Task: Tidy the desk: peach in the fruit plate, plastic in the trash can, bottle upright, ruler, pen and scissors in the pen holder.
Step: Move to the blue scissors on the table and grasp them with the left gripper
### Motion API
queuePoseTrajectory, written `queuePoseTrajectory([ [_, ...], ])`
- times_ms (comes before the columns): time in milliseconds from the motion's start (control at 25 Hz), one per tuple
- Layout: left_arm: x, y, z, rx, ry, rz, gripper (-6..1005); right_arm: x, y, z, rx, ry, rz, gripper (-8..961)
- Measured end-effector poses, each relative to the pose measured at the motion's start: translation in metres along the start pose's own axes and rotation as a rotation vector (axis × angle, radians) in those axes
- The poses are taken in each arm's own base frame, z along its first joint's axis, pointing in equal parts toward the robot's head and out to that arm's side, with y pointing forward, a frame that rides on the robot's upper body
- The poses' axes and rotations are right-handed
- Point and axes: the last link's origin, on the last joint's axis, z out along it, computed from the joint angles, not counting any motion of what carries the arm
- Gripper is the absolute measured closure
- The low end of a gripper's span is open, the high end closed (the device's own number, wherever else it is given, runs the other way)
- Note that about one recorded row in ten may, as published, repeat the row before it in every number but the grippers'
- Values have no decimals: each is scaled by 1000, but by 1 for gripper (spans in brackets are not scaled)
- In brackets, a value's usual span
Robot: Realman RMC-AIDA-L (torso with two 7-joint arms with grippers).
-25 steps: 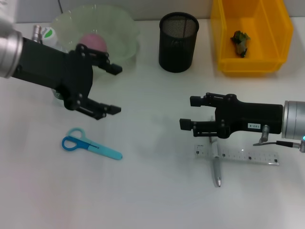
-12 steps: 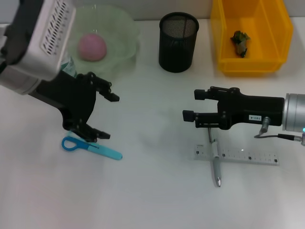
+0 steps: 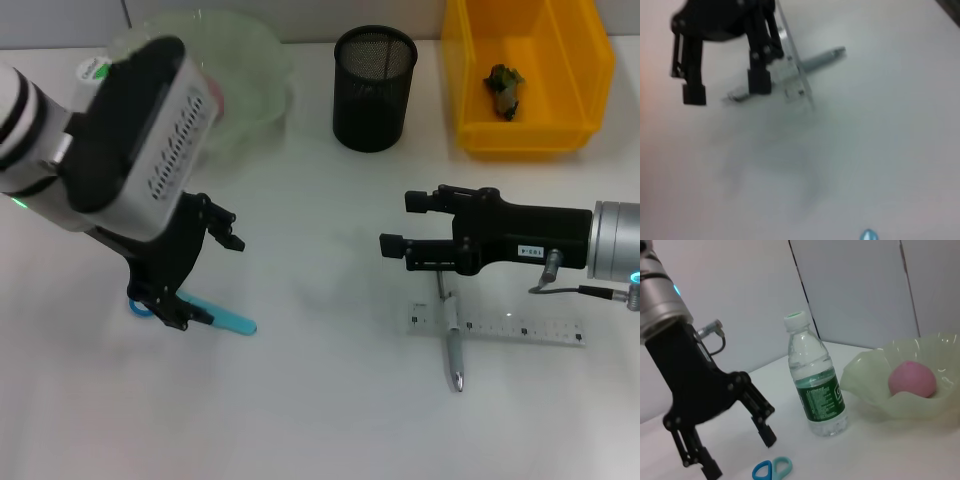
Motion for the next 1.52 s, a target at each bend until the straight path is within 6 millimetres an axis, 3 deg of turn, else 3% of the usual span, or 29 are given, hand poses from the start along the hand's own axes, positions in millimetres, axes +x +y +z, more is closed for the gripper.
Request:
queuePoseTrajectory([
  [840, 9, 2, 32, -51, -179, 92, 223, 9, 4, -2, 7, 0, 23, 125],
  [1520, 6, -4, 36, -47, -243, 117, 234, 11, 4, -4, 16, -10, 40, 124],
])
